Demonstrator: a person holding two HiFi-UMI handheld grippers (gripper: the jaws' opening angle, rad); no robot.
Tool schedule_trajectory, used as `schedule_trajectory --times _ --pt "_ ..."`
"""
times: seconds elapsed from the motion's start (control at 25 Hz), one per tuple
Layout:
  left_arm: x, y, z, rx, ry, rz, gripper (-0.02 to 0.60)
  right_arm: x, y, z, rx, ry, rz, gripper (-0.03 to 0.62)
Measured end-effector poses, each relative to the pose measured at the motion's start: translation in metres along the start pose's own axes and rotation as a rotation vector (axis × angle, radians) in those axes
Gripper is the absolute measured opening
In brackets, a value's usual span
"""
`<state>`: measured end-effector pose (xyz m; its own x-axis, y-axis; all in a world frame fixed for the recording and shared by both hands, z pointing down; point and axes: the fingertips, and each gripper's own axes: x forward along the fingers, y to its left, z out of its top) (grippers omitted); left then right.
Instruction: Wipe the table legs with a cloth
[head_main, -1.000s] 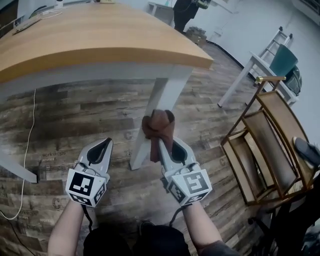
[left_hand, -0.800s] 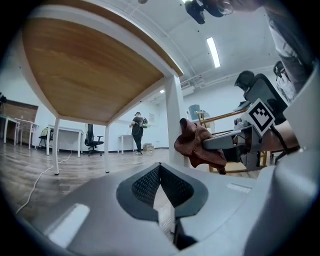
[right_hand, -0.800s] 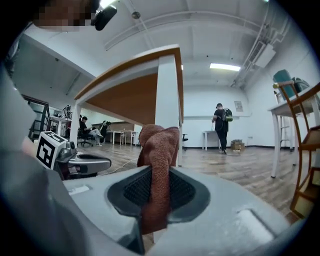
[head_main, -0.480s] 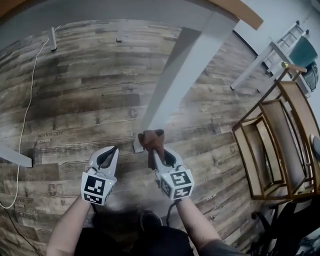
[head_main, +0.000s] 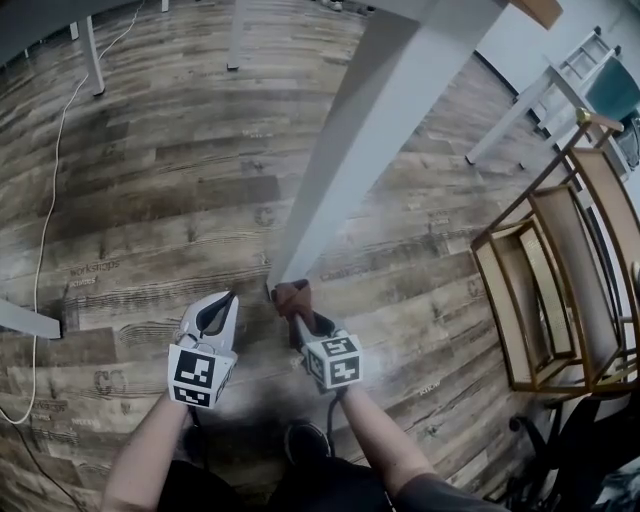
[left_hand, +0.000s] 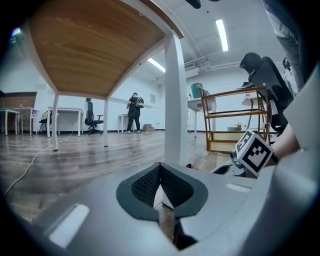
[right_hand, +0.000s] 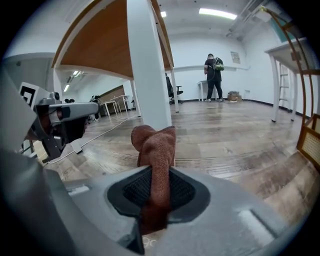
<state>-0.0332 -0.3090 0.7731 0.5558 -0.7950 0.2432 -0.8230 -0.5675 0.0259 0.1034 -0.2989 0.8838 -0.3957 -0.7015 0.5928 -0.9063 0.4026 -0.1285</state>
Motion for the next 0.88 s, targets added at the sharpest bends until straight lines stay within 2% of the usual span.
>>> schedule_trajectory --times 0.2,0.36,0.52,0.64,0.88 --pt "0.002 0.007 0.001 -0.015 -0.011 0.019 0.018 -0.010 0.008 0.004 -0.014 -0.001 0.032 0.063" --pt "0.002 0.018 0.019 -0.015 -0.048 0.047 0.018 -0.047 -0.009 0.039 -0.030 -0.115 -0.038 0.064" --pt "-0.004 0.041 0.056 0.005 -0.074 0.118 0.018 -0.104 -0.022 0.117 -0.152 -0.287 -0.074 0.064" --pt "-0.007 0.057 0.102 -0.002 -0.119 0.167 0.018 -0.142 -0.018 0.187 -0.266 -0.391 -0.069 0.064" --pt "-0.014 0.041 0.206 0.101 -0.213 0.103 0.018 -0.195 -0.013 0.307 -0.378 -0.509 -0.122 0.064"
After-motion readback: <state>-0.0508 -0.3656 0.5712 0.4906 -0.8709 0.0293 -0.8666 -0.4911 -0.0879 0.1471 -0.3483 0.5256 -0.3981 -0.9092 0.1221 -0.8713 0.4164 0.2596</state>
